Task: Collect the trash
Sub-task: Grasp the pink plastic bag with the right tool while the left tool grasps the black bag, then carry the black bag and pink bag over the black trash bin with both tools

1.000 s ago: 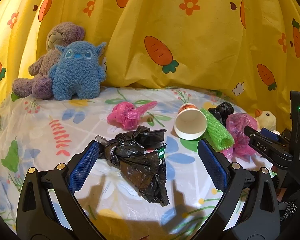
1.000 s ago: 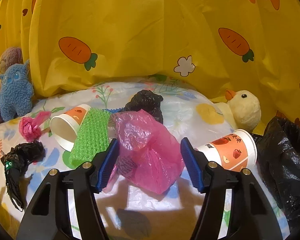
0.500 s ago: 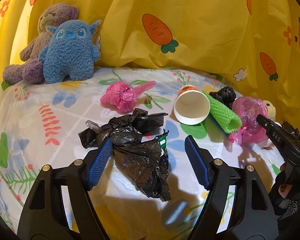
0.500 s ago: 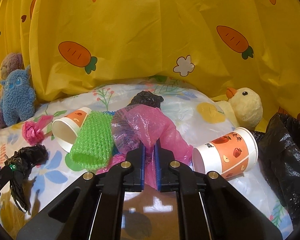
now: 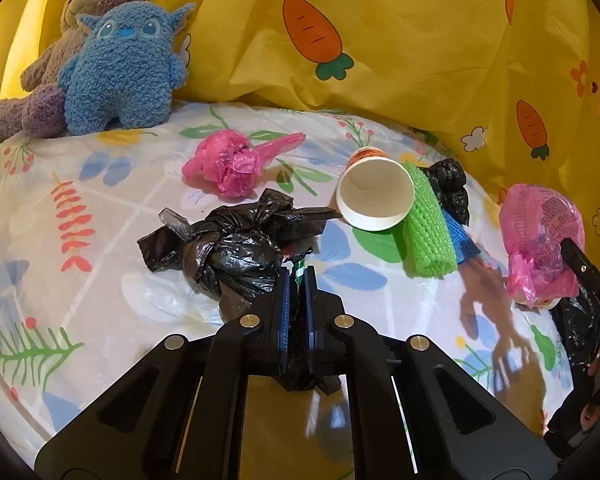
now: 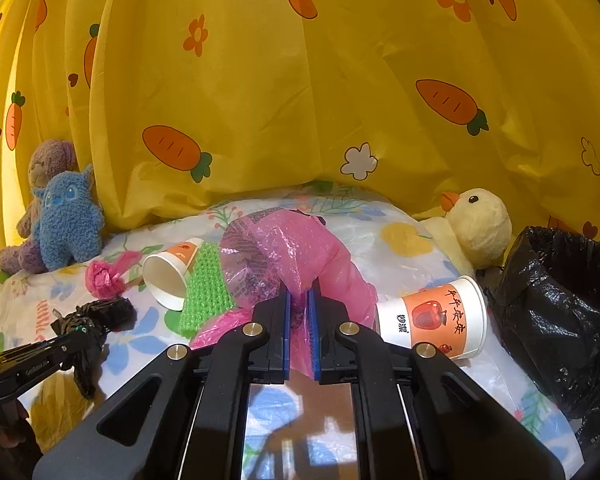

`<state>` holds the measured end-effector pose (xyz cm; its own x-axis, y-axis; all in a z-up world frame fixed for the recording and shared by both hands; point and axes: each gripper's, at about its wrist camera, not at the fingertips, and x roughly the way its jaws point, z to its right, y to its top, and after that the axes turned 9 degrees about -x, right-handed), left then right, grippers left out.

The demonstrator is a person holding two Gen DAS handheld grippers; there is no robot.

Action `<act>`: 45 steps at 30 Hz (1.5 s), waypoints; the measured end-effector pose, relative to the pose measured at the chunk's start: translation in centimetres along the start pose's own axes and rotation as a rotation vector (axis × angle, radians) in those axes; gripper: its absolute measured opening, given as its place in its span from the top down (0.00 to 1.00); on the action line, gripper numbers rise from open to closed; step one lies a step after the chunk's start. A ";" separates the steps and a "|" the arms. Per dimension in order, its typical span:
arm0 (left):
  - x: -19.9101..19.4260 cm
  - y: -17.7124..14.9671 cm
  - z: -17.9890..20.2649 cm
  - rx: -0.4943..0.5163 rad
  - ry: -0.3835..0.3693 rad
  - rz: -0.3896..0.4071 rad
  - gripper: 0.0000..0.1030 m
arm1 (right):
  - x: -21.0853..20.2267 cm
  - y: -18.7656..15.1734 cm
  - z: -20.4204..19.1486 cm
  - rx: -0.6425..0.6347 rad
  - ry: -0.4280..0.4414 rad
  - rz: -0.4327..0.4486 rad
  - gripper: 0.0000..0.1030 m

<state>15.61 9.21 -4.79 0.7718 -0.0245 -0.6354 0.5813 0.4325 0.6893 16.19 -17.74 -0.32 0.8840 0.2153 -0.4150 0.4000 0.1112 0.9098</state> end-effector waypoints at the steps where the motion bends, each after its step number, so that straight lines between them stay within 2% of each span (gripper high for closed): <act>1: -0.2 0.0 -0.1 -0.003 -0.008 0.009 0.95 | -0.5 -0.1 0.0 0.002 0.006 0.004 0.92; 7: -2.3 -0.3 -0.2 -0.024 -0.060 0.060 0.98 | -3.0 -1.1 -0.2 -0.003 0.033 0.030 0.92; 13: -6.4 0.3 0.9 -0.006 -0.127 0.135 0.98 | -5.1 -1.9 -0.2 -0.010 0.045 0.045 0.92; 21: -10.8 0.0 4.3 0.060 -0.229 0.202 0.98 | -7.4 -2.3 1.1 0.002 0.035 0.068 0.92; 29: -12.1 -1.0 9.3 0.152 -0.310 0.206 0.98 | -9.4 -2.4 2.8 0.003 0.003 0.092 0.92; 38: -12.0 -2.0 16.5 0.268 -0.414 0.188 0.98 | -10.9 -1.6 6.1 -0.015 -0.086 0.121 0.92; 45: -11.2 -1.9 23.5 0.334 -0.539 0.181 0.98 | -12.0 0.4 11.7 0.014 -0.266 0.157 0.92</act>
<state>11.87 -12.55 9.20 0.8356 -0.4628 -0.2958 0.4117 0.1713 0.8951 8.55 -31.63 5.19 0.9668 -0.0328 -0.2535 0.2554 0.0832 0.9632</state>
